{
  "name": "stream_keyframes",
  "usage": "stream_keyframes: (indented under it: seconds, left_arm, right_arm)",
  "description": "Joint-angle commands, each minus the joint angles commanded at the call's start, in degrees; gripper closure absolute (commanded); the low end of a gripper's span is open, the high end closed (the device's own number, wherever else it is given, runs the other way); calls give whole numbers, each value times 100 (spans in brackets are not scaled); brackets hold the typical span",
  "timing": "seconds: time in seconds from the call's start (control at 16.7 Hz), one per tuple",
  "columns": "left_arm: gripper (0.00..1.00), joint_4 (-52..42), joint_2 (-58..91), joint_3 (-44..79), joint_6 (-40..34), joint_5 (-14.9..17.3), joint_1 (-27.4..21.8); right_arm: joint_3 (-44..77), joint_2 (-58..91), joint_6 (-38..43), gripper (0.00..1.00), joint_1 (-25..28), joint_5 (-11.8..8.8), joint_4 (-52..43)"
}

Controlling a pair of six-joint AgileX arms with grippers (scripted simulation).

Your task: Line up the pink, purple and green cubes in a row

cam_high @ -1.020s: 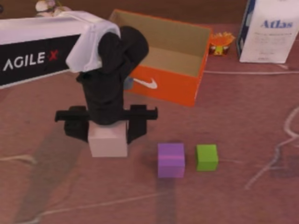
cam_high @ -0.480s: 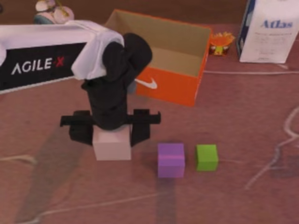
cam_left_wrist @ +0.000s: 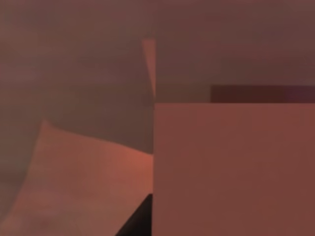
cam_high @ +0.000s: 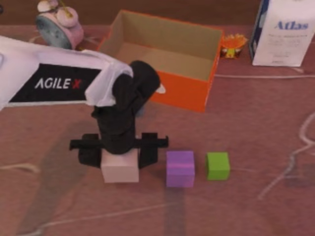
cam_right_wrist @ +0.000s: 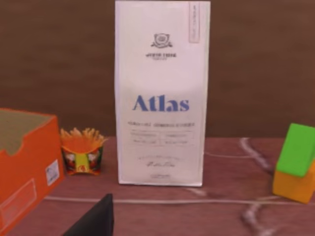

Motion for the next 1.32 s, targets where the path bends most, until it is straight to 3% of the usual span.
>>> stream_keyframes:
  seconds: [0.12,0.9,1.32]
  left_arm:
    - [100,0,0,0,0,0,0]
    - [2,0,0,0,0,0,0]
    - [0,0,0,0,0,0,0]
  right_arm:
    - [0,0,0,0,0,0,0]
    - [0,0,0,0,0,0,0]
    - [0,0,0,0,0,0,0]
